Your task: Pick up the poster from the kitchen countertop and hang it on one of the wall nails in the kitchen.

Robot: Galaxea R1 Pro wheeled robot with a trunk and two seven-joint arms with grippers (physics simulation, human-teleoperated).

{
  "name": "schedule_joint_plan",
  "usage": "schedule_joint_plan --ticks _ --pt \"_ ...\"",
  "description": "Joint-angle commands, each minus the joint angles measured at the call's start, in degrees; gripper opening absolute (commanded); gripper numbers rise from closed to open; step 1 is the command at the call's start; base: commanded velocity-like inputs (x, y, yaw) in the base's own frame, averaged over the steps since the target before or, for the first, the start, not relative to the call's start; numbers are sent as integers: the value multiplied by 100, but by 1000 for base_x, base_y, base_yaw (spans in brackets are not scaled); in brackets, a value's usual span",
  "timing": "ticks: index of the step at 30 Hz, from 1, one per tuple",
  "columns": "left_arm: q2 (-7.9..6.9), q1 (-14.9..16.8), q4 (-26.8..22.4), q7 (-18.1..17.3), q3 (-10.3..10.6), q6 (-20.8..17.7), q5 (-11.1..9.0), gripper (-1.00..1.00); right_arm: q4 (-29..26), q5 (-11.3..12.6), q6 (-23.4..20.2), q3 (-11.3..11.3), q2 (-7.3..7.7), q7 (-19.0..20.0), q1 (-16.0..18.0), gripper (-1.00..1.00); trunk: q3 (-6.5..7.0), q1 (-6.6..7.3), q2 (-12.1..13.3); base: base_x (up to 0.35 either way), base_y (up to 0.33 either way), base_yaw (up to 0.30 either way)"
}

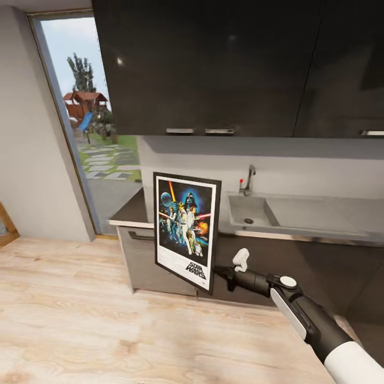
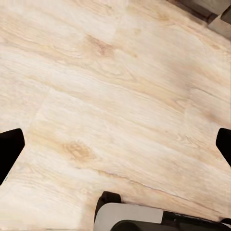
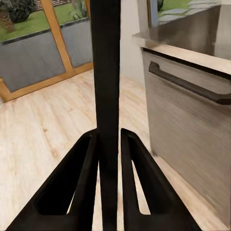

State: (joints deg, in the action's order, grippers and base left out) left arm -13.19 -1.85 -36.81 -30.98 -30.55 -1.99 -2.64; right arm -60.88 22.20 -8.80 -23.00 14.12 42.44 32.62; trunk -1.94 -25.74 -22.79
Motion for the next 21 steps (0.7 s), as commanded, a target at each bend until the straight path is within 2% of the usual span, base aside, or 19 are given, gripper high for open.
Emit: schedule_joint_plan --ticks 1,21 --pt "1 1 13 -27 -4 -21 -27 100 -3 74 -60 -12 4 10 8 -100 -12 -4 -13 0 294 283" --pt "1 1 122 -22 14 5 -26 100 -6 77 -60 -12 3 10 8 -100 -46 -4 -13 16 294 281"
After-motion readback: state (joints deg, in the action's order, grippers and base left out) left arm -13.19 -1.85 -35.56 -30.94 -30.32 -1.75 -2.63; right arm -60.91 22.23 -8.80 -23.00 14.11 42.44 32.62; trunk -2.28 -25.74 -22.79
